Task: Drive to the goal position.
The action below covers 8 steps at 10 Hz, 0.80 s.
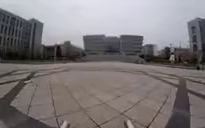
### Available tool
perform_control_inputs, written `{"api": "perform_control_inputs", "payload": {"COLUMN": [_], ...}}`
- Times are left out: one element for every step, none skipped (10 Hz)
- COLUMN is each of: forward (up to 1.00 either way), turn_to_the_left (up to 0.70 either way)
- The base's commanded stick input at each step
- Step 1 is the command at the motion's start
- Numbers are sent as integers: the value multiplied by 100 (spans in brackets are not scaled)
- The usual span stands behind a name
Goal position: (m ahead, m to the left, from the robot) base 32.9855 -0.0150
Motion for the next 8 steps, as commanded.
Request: {"api": "perform_control_inputs", "payload": {"forward": [100, 100, 100, 100, 100, 100, 100, 100], "turn_to_the_left": [0, 0, -39, -40, -40, -40, 0, 0]}}
